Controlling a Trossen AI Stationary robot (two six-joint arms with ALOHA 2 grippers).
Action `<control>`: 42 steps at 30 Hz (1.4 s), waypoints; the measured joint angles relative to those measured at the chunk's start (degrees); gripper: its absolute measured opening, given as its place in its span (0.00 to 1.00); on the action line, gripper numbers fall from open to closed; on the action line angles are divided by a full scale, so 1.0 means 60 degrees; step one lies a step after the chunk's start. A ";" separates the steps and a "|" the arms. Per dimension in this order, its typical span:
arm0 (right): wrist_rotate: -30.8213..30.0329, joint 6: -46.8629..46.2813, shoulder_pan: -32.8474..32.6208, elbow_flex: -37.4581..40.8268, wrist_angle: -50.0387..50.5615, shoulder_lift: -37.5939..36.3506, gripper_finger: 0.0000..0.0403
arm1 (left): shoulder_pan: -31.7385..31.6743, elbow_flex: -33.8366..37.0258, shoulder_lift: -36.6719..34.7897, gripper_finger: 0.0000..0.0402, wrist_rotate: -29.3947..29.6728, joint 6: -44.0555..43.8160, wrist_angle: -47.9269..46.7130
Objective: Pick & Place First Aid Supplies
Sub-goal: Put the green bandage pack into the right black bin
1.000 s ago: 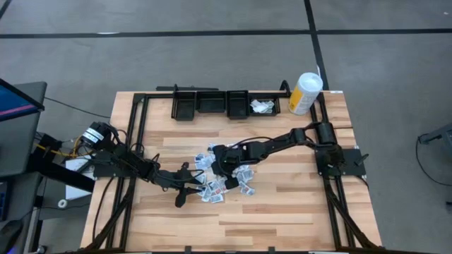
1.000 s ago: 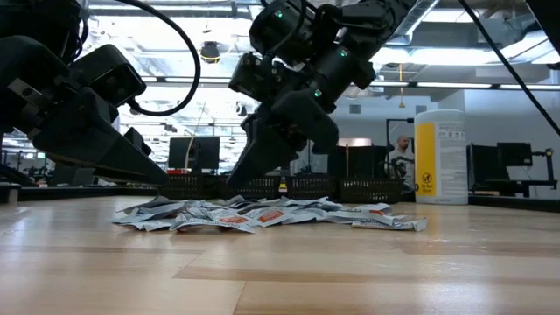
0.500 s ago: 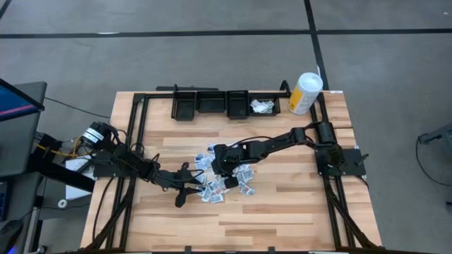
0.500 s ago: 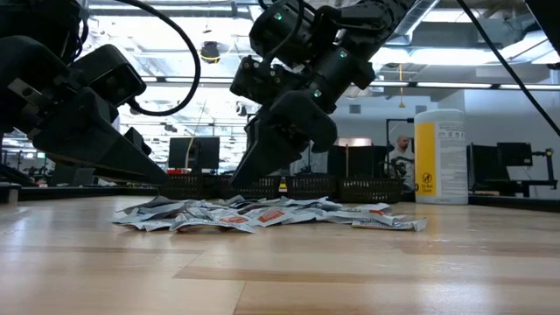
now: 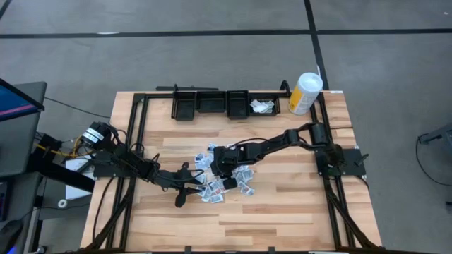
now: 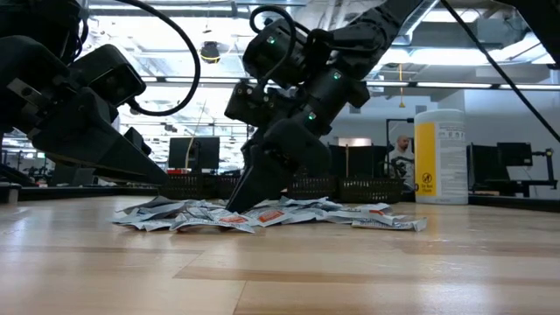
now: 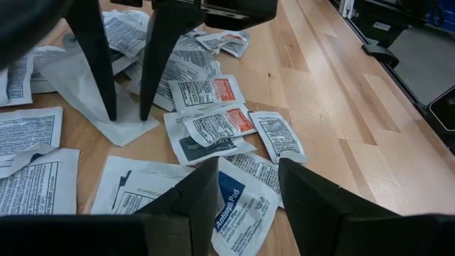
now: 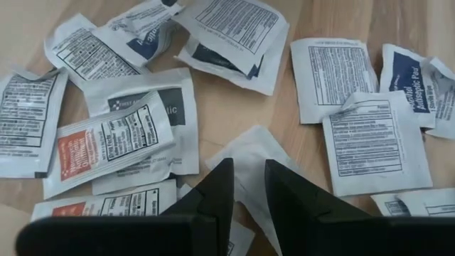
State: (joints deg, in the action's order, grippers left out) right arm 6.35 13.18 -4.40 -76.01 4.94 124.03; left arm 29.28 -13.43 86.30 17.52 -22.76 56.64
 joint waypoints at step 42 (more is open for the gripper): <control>-0.2515 0.0901 0.0349 -0.0727 0.2757 -0.1267 0.00 | 0.0004 0.0000 0.0000 0.37 0.0379 0.0617 0.0000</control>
State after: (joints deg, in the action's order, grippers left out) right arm -8.74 18.59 -2.30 -80.37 21.48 116.42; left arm 29.30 -13.43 86.30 19.79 -19.06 56.64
